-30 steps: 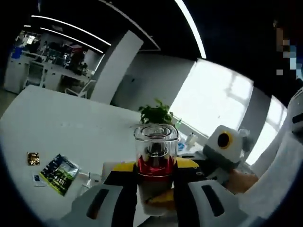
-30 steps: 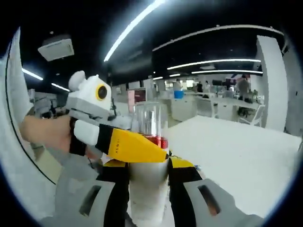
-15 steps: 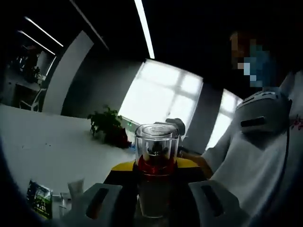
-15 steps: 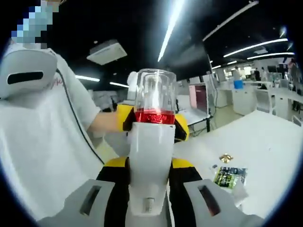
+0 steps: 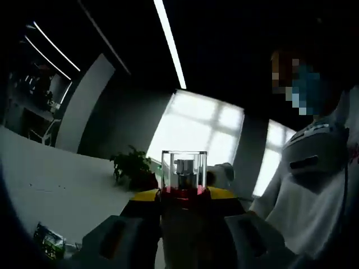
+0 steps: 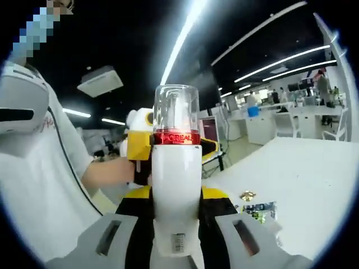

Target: Arrange the skincare products in the storage area until every visible bottle or jar stands upright without overlapping.

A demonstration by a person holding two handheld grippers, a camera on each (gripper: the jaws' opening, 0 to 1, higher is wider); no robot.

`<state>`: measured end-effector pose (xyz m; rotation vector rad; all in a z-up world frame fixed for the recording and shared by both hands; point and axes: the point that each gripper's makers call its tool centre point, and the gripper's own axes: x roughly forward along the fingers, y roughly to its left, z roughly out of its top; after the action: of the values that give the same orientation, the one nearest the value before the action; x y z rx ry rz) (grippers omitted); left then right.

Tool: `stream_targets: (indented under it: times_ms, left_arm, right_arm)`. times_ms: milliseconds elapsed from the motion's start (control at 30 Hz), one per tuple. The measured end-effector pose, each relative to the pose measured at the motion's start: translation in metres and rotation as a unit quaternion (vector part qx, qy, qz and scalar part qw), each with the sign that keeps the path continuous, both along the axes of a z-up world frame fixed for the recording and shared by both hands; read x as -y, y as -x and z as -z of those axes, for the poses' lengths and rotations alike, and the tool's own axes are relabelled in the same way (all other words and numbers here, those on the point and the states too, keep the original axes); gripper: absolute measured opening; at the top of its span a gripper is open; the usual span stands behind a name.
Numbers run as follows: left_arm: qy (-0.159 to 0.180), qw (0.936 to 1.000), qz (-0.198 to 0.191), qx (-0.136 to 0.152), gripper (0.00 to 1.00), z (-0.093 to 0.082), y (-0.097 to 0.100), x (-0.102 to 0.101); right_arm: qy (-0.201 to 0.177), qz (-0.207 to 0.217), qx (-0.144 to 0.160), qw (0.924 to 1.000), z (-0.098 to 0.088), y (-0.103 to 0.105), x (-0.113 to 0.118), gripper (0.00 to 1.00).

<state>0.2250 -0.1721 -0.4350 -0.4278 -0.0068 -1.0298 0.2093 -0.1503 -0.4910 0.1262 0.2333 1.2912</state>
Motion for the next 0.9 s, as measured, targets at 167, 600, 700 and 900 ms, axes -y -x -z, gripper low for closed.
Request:
stream_targets:
  times_ms: [167, 600, 700, 900]
  left_arm:
    - [-0.029, 0.9921, -0.112, -0.048, 0.25, 0.017, -0.021, -0.007]
    - [-0.007, 0.9632, -0.238, -0.124, 0.25, 0.043, -0.032, -0.023]
    - [-0.022, 0.9645, -0.236, -0.115, 0.24, 0.044, -0.030, -0.023]
    - [-0.029, 0.9723, -0.208, -0.103, 0.23, 0.041, -0.027, -0.025]
  right_arm:
    - [0.070, 0.129, 0.035, 0.9886, 0.016, -0.035, 0.017, 0.28]
    - [0.137, 0.233, 0.174, 0.9469, 0.007, -0.037, 0.007, 0.28]
    - [0.135, 0.238, 0.177, 0.9456, 0.010, -0.038, 0.006, 0.29]
    - [0.125, 0.224, 0.192, 0.9473, 0.007, -0.035, 0.005, 0.30]
